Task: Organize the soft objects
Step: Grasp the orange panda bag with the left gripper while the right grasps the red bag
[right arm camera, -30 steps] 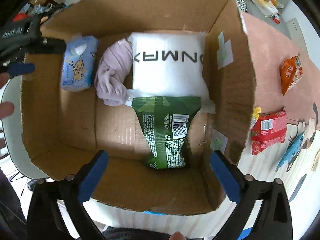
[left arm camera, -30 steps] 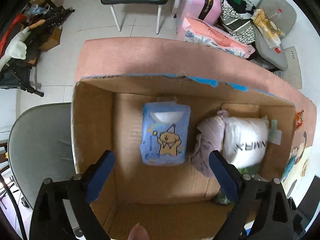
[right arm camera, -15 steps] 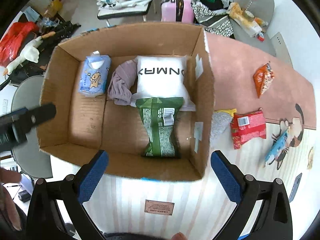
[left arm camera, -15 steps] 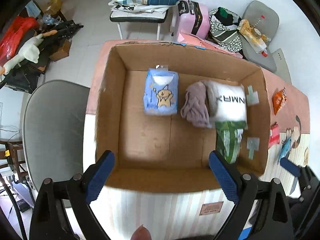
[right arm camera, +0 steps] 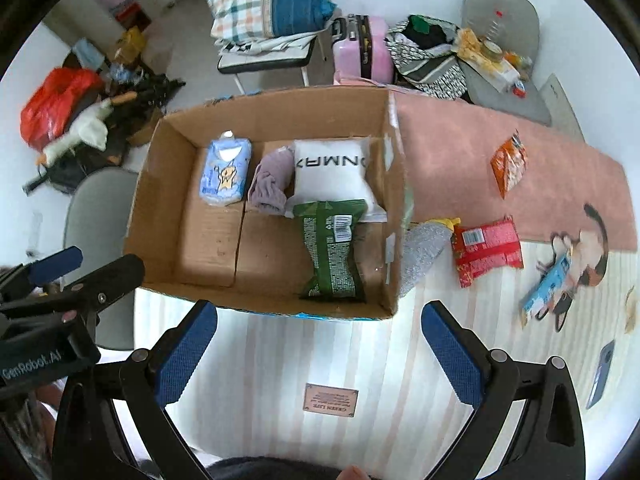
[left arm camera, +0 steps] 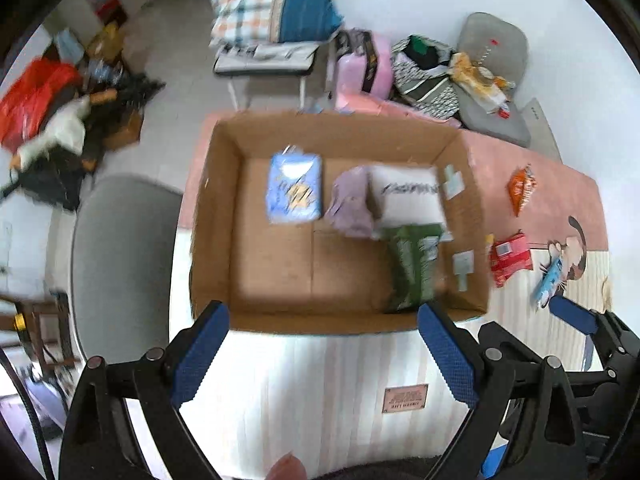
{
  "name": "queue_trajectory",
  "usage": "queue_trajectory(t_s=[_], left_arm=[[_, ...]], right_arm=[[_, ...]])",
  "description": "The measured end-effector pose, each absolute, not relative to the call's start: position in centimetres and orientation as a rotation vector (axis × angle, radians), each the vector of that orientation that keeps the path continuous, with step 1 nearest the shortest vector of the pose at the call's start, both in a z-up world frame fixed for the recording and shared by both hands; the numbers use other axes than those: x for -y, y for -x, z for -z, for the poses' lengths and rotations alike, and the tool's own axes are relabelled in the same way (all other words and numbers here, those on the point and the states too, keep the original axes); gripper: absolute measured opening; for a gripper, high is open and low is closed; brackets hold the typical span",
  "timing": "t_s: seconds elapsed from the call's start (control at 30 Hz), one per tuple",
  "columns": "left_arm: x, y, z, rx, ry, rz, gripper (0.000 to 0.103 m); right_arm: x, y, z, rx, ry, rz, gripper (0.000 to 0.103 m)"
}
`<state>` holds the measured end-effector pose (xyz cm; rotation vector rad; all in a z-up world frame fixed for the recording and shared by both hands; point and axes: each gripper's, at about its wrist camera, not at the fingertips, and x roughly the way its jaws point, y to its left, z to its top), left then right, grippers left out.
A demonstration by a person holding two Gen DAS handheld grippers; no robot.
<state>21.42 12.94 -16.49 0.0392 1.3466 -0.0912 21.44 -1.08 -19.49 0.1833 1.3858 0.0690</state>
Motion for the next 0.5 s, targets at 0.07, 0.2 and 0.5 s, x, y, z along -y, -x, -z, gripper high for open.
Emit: queue_trajectory(t_s=[0.07,0.2,0.5], left_arm=[[-10.4,-22.0,15.5,-1.305,-0.130,0.103,0.096],[-4.6,-24.0,14.9,-1.241,-0.312,0.110,0.096],[8.2,-30.5,20.9,-1.198,-0.724,0.119,0.096]], right_arm=[[3.5,-21.1,19.3,-1.381,-0.238,-0.041,0.103],[12.0,-20.6,20.9,-1.377,-0.461,0.109,0.103],[26.4,-23.4,35.9,-1.515,-0.966,0.406,0.094]])
